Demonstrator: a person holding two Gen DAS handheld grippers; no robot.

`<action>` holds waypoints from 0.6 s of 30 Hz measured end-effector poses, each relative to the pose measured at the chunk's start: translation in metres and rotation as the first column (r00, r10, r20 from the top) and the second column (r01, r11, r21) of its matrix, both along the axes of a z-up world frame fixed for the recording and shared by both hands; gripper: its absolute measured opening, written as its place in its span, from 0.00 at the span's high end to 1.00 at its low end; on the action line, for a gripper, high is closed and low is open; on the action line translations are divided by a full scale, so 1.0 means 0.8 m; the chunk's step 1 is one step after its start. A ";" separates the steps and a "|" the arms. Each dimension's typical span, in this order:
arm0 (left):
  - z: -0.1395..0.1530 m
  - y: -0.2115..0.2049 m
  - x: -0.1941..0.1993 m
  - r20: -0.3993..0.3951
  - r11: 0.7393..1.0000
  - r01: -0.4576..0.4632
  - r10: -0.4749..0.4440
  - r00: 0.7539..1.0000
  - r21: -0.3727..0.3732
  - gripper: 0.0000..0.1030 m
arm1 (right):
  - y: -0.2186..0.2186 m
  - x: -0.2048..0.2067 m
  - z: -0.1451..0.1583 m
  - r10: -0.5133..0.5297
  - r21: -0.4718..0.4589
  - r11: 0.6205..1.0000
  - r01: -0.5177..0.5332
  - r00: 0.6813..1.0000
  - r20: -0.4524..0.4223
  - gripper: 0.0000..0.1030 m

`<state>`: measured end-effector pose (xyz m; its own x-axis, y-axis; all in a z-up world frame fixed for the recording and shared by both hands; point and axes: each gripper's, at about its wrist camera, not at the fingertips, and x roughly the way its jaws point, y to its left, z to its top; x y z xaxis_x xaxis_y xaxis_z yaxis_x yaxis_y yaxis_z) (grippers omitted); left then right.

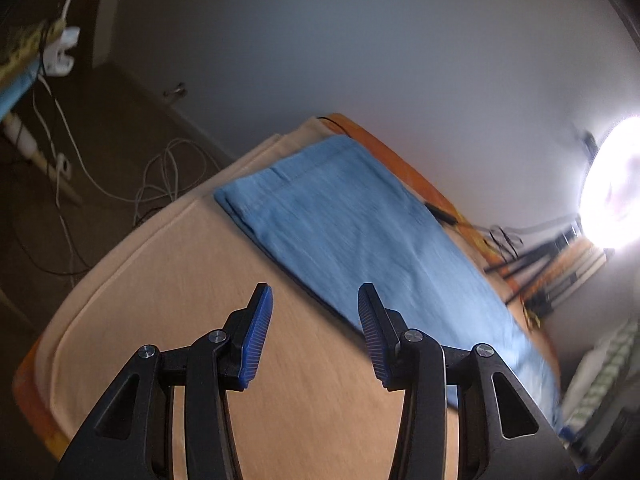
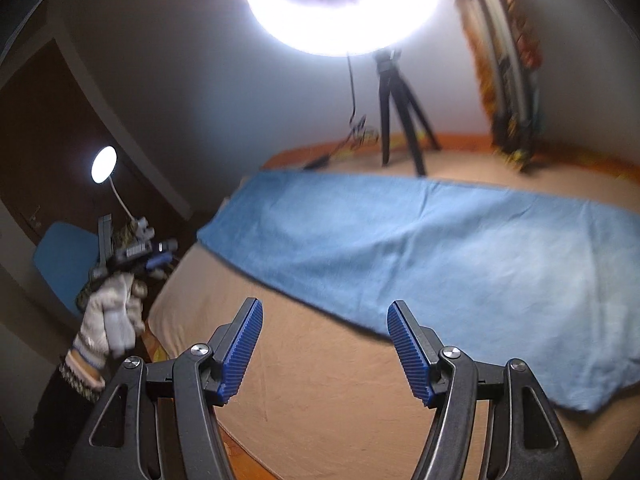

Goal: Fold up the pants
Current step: 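Move both tools toward the leg hems of the jeans, then grasp the leg hem with the left tool and lift it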

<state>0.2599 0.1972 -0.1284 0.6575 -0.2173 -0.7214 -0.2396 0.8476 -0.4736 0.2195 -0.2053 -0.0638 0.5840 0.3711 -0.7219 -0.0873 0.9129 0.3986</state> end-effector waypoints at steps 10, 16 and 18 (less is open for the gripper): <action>-0.057 0.042 0.060 -0.037 0.995 -0.068 0.066 0.997 -0.066 0.58 | 0.021 0.007 -0.030 0.041 -0.052 0.998 -0.044 0.998 -0.047 0.34; -0.073 0.037 0.079 -0.036 0.997 -0.072 0.070 0.997 -0.031 0.58 | 0.009 0.010 -0.039 0.031 -0.032 0.999 -0.034 0.996 -0.081 0.34; -0.073 0.035 0.083 -0.033 0.997 -0.074 0.073 0.997 -0.021 0.58 | 0.003 0.010 -0.041 0.024 -0.004 1.000 -0.024 0.996 -0.091 0.34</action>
<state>0.3264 0.2248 -0.1871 0.6489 -0.1858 -0.7378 -0.3159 0.8164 -0.4835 0.2279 -0.2032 -0.0963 0.5070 0.3806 -0.7733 -0.0728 0.9129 0.4016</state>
